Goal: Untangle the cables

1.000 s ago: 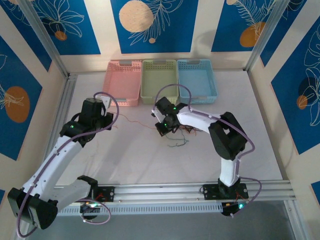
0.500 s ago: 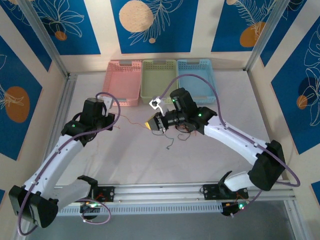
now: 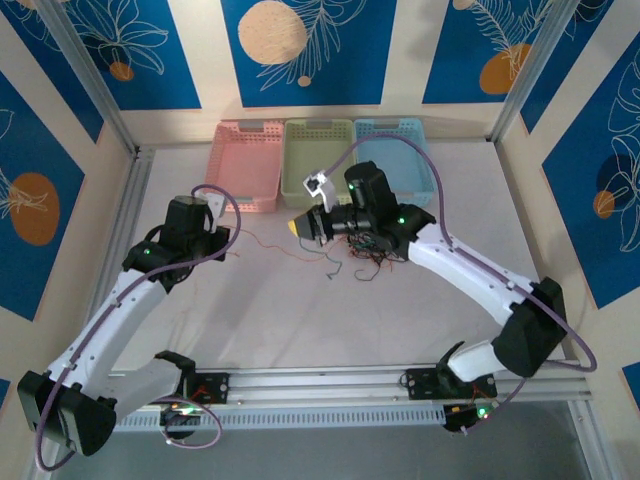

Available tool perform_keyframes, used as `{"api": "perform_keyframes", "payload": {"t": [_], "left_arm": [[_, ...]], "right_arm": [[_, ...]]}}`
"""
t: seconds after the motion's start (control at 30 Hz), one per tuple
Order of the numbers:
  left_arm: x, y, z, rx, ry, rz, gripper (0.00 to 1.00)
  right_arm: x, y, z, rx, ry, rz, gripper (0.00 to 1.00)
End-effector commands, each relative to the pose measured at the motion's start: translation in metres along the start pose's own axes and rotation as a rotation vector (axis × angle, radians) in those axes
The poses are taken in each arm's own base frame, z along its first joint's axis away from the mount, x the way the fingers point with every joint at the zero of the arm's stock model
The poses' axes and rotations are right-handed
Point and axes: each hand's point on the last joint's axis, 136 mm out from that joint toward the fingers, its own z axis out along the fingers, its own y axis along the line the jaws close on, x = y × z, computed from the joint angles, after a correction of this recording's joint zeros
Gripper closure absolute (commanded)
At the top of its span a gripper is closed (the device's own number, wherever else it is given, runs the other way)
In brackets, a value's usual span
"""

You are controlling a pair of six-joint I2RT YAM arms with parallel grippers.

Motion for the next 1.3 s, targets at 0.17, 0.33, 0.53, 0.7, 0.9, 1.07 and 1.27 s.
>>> {"api": "perform_keyframes", "payload": {"t": [0.17,0.33,0.53,0.7,0.9,1.07,1.27], "left_arm": [[0.005,0.001,0.006,0.005,0.014,0.001,1.0],[0.006,-0.001,0.008,0.013,0.018,0.0,1.0],[0.007,0.0,0.009,0.002,0.024,0.002,1.0],[0.007,0.001,0.01,0.001,0.024,0.004,1.0],[0.008,0.001,0.01,-0.002,0.026,0.005,1.0],[0.008,0.0,0.012,0.001,0.031,0.008,1.0],[0.009,0.002,0.012,-0.006,0.031,0.01,1.0]], "right_arm": [[-0.086,-0.056,0.048,0.075,-0.208,0.114,1.0],[-0.118,-0.101,0.099,0.095,-0.253,0.201,1.0],[-0.153,-0.137,0.134,0.038,-0.336,0.279,1.0],[-0.175,-0.161,0.156,-0.004,-0.398,0.318,1.0],[-0.188,-0.191,0.173,0.015,-0.463,0.35,1.0],[-0.189,-0.211,0.177,0.09,-0.508,0.326,1.0],[-0.192,-0.215,0.176,0.1,-0.51,0.263,0.71]]}}
